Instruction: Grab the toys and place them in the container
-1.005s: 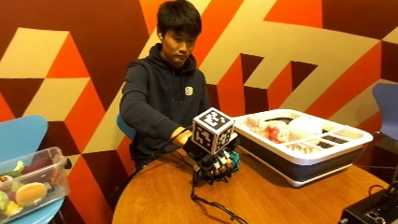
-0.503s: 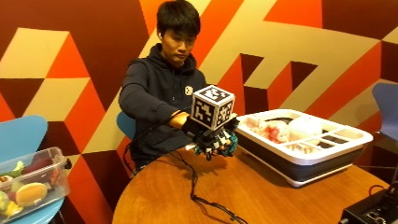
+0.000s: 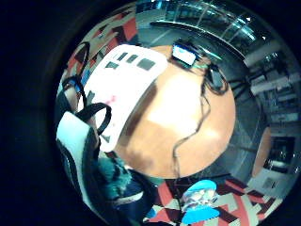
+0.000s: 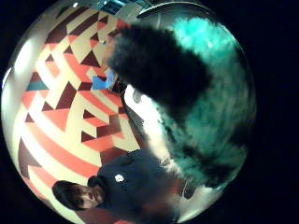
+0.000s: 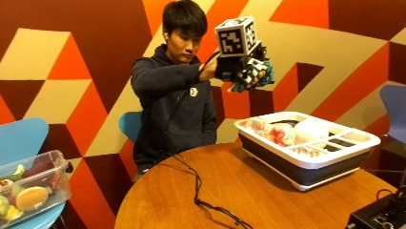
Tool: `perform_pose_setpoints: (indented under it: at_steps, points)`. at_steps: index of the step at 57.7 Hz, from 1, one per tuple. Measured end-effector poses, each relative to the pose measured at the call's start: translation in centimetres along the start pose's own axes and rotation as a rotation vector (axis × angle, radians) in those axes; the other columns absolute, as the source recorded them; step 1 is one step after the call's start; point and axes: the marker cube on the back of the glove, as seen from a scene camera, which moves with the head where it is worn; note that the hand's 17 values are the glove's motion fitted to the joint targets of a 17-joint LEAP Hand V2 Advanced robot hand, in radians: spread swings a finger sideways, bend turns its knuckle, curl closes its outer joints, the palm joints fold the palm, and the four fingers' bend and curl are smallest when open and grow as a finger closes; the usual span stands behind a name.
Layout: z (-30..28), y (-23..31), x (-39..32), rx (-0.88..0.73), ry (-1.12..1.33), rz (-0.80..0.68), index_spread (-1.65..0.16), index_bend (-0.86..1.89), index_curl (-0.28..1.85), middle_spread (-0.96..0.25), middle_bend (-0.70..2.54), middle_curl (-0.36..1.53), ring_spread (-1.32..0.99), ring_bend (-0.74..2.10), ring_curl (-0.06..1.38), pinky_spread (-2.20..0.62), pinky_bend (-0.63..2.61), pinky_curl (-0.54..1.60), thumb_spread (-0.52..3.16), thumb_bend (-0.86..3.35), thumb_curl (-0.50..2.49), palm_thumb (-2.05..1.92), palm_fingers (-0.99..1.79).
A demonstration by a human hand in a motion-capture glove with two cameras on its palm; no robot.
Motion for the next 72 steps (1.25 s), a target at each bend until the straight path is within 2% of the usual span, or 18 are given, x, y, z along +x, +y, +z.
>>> perform_pose_setpoints:
  at_steps: [8, 13, 19, 21, 23, 24, 25, 28, 36, 43, 50, 56, 64, 72]
  points:
    - [1.1, -3.8, -6.2, -0.056, -0.064, 0.022, -0.39, 1.08, 0.84, -0.35, 1.19, 1.19, -0.45, 1.58, 0.79, -0.42, 1.33, 0.68, 0.68, 0.25, 1.34, 0.78, 0.59]
    - [4.9, -3.8, -11.4, -0.093, 0.02, -0.051, -0.37, 1.03, 0.89, -0.34, 1.16, 1.17, -0.44, 1.55, 0.77, -0.42, 1.33, 0.67, 0.64, 0.21, 1.36, 0.73, 0.54]
    - [9.3, -3.5, -13.9, -0.27, 0.121, -0.069, -0.34, 0.87, 0.91, -0.32, 1.09, 1.13, -0.43, 1.49, 0.74, -0.41, 1.36, 0.64, 0.62, 0.14, 1.35, 0.66, 0.42]
    - [10.4, -3.2, -14.4, -0.31, 0.156, -0.099, -0.31, 0.72, 0.89, -0.31, 1.02, 1.11, -0.43, 1.46, 0.73, -0.4, 1.38, 0.63, 0.63, 0.11, 1.33, 0.64, 0.24]
    - [11.1, -3.0, -14.7, -0.327, 0.18, -0.134, -0.27, 0.55, 0.85, -0.29, 0.9, 1.06, -0.39, 1.39, 0.72, -0.35, 1.39, 0.63, 0.77, 0.1, 1.3, 0.57, -0.07]
    - [11.4, -2.9, -14.7, -0.328, 0.19, -0.15, -0.25, 0.51, 0.84, -0.27, 0.83, 1.03, -0.36, 1.28, 0.69, -0.29, 1.38, 0.64, 0.83, 0.1, 1.27, 0.55, -0.29]
    - [11.5, -2.9, -14.6, -0.325, 0.204, -0.165, -0.24, 0.48, 0.81, -0.24, 0.75, 0.99, -0.32, 1.18, 0.67, -0.25, 1.38, 0.63, 0.87, 0.08, 1.24, 0.52, -0.39]
    - [11.7, -2.9, -13.7, -0.294, 0.283, -0.197, -0.22, 0.41, 0.73, -0.19, 0.57, 0.91, -0.23, 0.92, 0.59, -0.16, 1.3, 0.58, 0.98, 0.03, 1.15, 0.43, -0.49]
    - [10.5, -2.4, -13.1, -0.218, 0.165, -0.158, -0.18, 0.27, 0.63, -0.09, 0.32, 0.77, -0.11, 0.55, 0.44, -0.03, 1.07, 0.48, 1.19, -0.02, 0.94, 0.32, -0.31]
    - [8.4, -1.4, -9.2, -0.169, 0.289, -0.183, -0.16, 0.21, 0.59, -0.04, 0.22, 0.69, -0.05, 0.39, 0.37, 0.03, 0.92, 0.41, 1.29, -0.01, 0.81, 0.29, -0.17]
    - [6.1, 0.6, -6.2, -0.161, 0.198, -0.057, -0.16, 0.18, 0.56, -0.02, 0.18, 0.64, -0.02, 0.31, 0.34, 0.05, 0.83, 0.37, 1.36, -0.01, 0.7, 0.27, -0.09]
    - [3.9, 2.8, -1.7, -0.124, 0.207, 0.003, -0.15, 0.19, 0.55, -0.02, 0.19, 0.61, -0.01, 0.26, 0.33, 0.06, 0.79, 0.36, 1.39, -0.01, 0.62, 0.26, -0.04]
    - [0.9, 5.4, 6.2, -0.048, 0.225, 0.169, -0.16, 0.19, 0.54, -0.01, 0.2, 0.59, 0.0, 0.24, 0.32, 0.07, 0.74, 0.34, 1.42, -0.01, 0.54, 0.23, 0.01]
    - [-0.2, 8.1, 10.5, -0.022, 0.199, 0.232, -0.16, 0.19, 0.54, -0.01, 0.22, 0.58, 0.0, 0.24, 0.32, 0.07, 0.69, 0.32, 1.44, 0.0, 0.48, 0.22, 0.05]
